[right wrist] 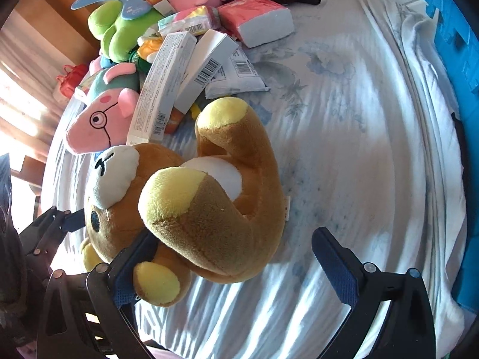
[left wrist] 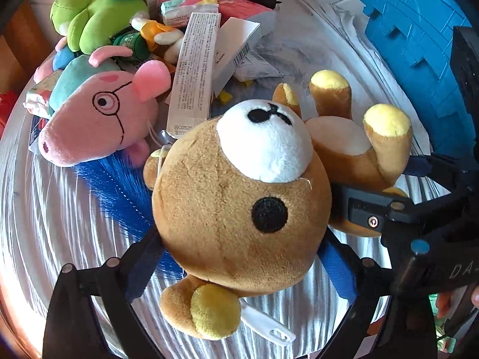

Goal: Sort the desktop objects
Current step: 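Grasp the brown teddy bear with both tools and lift it, then carry the teddy bear with both tools over the crate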

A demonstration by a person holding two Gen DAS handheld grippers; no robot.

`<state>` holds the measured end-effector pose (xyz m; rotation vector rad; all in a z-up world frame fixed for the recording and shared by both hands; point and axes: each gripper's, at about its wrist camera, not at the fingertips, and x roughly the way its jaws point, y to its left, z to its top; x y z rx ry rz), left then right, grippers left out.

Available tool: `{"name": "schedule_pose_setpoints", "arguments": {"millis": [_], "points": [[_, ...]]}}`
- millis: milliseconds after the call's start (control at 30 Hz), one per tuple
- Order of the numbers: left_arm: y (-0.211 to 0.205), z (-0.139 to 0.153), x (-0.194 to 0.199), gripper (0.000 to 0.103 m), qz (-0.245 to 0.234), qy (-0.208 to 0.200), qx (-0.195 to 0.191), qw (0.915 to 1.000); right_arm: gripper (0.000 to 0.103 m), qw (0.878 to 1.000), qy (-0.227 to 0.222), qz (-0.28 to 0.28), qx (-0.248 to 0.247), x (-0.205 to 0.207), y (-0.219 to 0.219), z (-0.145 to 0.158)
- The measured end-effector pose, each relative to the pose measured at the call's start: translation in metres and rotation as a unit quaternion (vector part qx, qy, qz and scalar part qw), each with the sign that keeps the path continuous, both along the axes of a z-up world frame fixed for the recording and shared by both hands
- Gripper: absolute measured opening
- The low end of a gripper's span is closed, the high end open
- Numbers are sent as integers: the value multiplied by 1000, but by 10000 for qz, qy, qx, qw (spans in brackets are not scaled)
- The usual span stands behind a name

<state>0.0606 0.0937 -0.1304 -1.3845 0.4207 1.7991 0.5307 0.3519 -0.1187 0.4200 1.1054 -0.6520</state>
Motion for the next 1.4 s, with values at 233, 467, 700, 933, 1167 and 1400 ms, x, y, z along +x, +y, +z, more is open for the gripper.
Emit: {"name": "schedule_pose_setpoints", "arguments": {"millis": [233,467,700,933,1167,1400], "points": [[4,-11,5,99,54,229,-174,9996,103,9996,-94,19,282,2,-6,-8],[-3,15,17,91,63,502,80,9987,76,9994,-231,242,-29,-2,10,15],[-6,69,16,91,107,987,694,9926,73,9951,-558,481,-655,-10,26,71],[22,134,17,91,87,1485,1376,9793,73,9839,-922,575,-1418,-13,34,144],[52,220,23,91,-38,2055,2202,9536,73,9597,-1400,551,-2372,-39,44,236],[103,304,58,91,-433,2496,2945,9215,73,9241,-1807,188,-3361,-96,55,326]]}}
